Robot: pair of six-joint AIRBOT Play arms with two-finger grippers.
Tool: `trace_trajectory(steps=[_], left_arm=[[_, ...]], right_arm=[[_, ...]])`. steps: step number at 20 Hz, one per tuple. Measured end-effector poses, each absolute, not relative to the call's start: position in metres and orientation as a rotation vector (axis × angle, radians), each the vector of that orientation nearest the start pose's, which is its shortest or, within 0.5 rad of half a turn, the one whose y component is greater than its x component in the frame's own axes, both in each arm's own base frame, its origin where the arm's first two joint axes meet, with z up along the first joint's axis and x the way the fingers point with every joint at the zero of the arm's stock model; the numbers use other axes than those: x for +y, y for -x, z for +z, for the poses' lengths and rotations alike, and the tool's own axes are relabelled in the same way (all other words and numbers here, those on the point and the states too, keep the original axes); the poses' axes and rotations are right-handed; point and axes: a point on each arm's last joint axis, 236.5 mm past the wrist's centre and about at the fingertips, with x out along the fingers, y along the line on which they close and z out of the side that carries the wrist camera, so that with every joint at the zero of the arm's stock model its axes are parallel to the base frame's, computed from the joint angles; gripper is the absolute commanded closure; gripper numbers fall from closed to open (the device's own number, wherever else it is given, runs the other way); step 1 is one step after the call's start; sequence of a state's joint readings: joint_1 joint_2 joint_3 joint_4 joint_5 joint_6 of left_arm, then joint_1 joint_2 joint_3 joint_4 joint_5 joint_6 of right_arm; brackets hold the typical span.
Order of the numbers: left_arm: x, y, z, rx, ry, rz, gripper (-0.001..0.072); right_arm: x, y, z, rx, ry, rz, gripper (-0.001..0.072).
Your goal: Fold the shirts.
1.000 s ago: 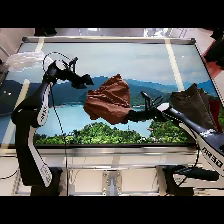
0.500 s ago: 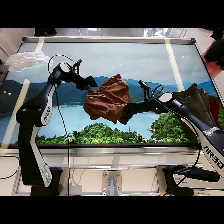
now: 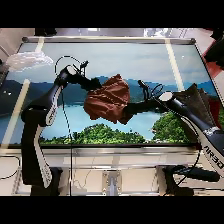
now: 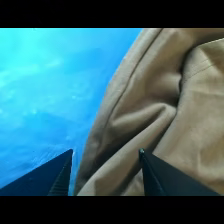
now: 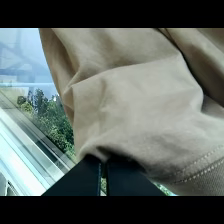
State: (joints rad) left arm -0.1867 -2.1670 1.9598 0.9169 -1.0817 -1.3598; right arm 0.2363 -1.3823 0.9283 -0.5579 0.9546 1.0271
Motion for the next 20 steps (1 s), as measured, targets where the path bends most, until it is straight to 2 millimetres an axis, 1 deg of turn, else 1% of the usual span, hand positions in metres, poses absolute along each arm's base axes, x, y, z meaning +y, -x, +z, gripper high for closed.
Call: trace_trajectory(steps=[1,2,4,6,7,8,10,12,14,16,17,18,20], left_arm=[[-0.234,-0.548,-0.097,1.244,0.327,-0.584,0.0556],[-0.235,-0.545,-0.100,1.252,0.312,-0.588,0.0692],[-0.239,-0.541,-0.101,1.259,0.289,-0.606,0.0695],[-0.241,-0.541,-0.095,1.251,0.279,-0.621,0.0696],[-0.241,-0.543,-0.087,1.237,0.275,-0.628,0.0696],[-0.240,-0.548,-0.072,1.210,0.275,-0.635,0.0696],[-0.230,-0.560,-0.031,1.129,0.269,-0.636,0.0696],[-0.210,-0.569,0.026,1.026,0.265,-0.625,0.0696],[-0.183,-0.567,0.090,0.931,0.257,-0.609,0.0696],[-0.149,-0.552,0.156,0.845,0.240,-0.586,0.0696],[-0.132,-0.539,0.183,0.815,0.226,-0.573,0.0696],[-0.117,-0.525,0.211,0.783,0.213,-0.558,0.0696],[-0.084,-0.489,0.268,0.708,0.181,-0.517,0.0696]], right_arm=[[0.251,-0.342,-0.014,1.194,-0.466,0.786,0.0695],[0.251,-0.342,-0.014,1.194,-0.467,0.787,0.0695],[0.251,-0.342,-0.013,1.193,-0.468,0.787,0.0696],[0.251,-0.342,-0.009,1.183,-0.465,0.790,0.0696],[0.251,-0.343,-0.005,1.169,-0.462,0.792,0.0696],[0.251,-0.344,0.002,1.151,-0.454,0.795,0.0696],[0.248,-0.346,0.021,1.098,-0.412,0.805,0.0697],[0.244,-0.350,0.052,1.021,-0.355,0.808,0.0697],[0.235,-0.352,0.093,0.926,-0.286,0.796,0.0697],[0.223,-0.349,0.141,0.817,-0.210,0.772,0.0697],[0.215,-0.345,0.170,0.751,-0.176,0.755,0.0697],[0.208,-0.338,0.196,0.695,-0.141,0.739,0.0697],[0.190,-0.321,0.254,0.564,-0.083,0.694,0.0698]])
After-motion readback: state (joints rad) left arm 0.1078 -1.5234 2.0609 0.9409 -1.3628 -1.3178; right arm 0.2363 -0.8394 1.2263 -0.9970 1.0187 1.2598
